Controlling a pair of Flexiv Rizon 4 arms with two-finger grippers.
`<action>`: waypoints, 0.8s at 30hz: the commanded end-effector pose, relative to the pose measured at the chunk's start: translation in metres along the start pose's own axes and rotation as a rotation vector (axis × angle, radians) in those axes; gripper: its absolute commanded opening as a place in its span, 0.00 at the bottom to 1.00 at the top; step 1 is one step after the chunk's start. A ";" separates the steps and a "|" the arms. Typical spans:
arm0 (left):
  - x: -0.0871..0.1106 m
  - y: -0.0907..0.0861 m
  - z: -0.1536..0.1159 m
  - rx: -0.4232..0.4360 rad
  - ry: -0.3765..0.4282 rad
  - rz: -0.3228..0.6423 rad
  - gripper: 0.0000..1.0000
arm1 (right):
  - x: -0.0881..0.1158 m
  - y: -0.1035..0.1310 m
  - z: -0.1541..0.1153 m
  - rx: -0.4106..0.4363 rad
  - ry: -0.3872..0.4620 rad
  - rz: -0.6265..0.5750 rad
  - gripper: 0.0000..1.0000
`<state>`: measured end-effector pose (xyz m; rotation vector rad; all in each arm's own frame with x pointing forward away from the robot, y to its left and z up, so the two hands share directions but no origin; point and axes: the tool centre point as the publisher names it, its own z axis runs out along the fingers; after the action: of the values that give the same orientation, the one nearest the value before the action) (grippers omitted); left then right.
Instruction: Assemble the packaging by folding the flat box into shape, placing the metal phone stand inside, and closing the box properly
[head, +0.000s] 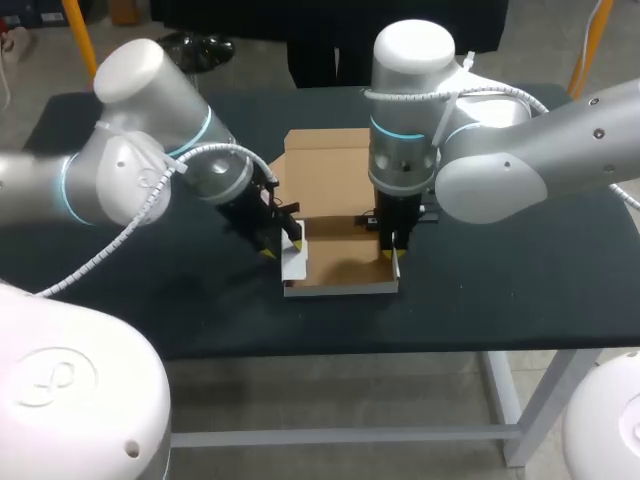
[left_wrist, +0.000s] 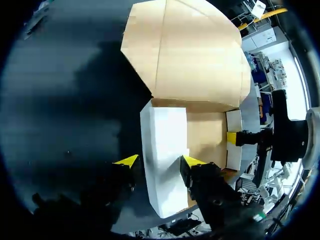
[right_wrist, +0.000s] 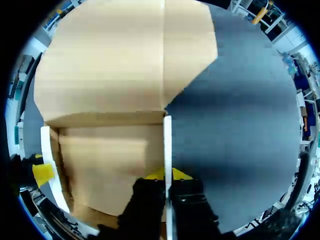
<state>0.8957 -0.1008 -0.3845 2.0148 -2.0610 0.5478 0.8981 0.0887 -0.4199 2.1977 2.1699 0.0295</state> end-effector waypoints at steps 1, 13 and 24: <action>0.008 0.000 0.006 0.008 -0.132 -0.007 0.48 | 0.001 0.001 -0.001 0.003 -0.003 0.000 0.00; -0.001 0.005 0.010 0.007 -0.227 -0.028 0.36 | 0.001 0.001 -0.001 0.003 -0.003 0.000 0.00; -0.005 0.008 0.015 0.006 -0.306 -0.044 0.24 | 0.001 0.001 -0.001 0.003 -0.003 0.000 0.00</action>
<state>0.8899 -0.0977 -0.4003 2.1864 -2.1217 0.3538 0.8981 0.0887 -0.4198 2.1977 2.1699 0.0296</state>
